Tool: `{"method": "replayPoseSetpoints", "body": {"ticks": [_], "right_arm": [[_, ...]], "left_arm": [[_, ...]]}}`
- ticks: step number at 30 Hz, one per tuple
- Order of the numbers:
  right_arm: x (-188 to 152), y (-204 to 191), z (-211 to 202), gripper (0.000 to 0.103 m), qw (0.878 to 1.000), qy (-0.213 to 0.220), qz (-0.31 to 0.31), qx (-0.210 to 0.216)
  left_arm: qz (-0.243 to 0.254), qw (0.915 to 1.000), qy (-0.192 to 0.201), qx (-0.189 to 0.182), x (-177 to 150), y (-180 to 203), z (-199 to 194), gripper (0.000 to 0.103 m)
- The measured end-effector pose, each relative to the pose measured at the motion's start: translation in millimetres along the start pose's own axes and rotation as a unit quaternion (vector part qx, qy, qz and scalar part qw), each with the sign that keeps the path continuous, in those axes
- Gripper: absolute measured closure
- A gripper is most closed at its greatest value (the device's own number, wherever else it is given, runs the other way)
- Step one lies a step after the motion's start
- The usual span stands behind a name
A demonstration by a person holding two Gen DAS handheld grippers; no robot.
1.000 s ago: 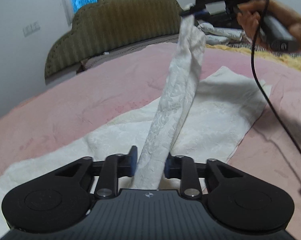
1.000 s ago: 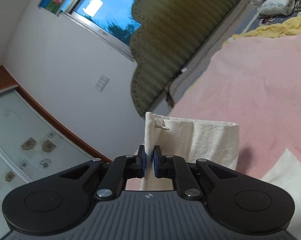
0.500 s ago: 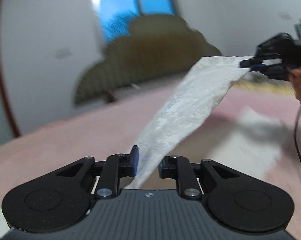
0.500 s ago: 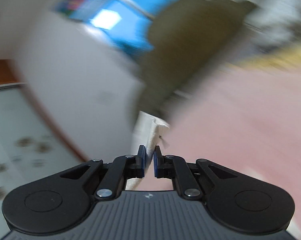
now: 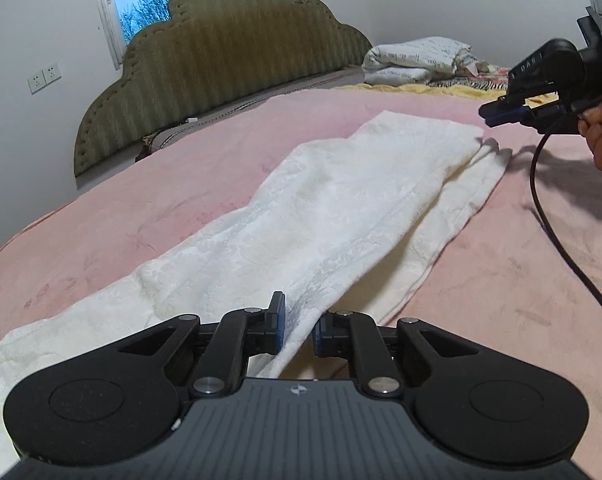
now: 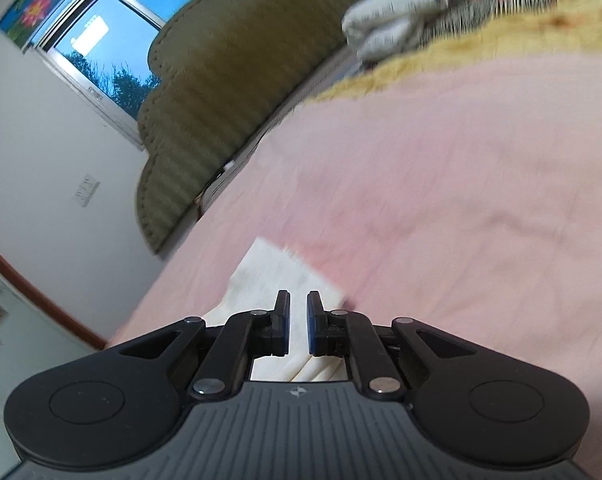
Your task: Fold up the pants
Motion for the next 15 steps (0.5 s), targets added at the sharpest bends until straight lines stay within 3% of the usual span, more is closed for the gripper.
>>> {"method": "replayPoseSetpoints", "body": {"ticks": [3, 8, 12, 15], "right_arm": [[-10, 4, 1, 0.093, 0.998, -0.006, 0.058, 0.026], [-43, -4, 7, 0.087, 0.988, -0.041, 0.13, 0.079], [-68, -20, 18, 0.04, 0.981, -0.079, 0.14, 0.108], [-70, -33, 32, 0.04, 0.985, -0.088, 0.107, 0.101]], "left_arm": [[-0.002, 1.0, -0.005, 0.001, 1, -1, -1, 0.079], [-0.041, 0.9988, -0.021, -0.018, 10, -9, 5, 0.077], [-0.108, 0.9914, -0.051, -0.054, 16, -24, 14, 0.08], [-0.15, 0.9841, -0.065, -0.071, 17, -33, 18, 0.084]]}}
Point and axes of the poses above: each gripper's, at about its wrist camera, not at the fingertips, and z roughly the way its jaws point, y to its right, x to its top, the point moved 7 cm from there along z, roughly the way its jaws point, and after that the axes turned 13 degrees about x, right-handed, at the moved point
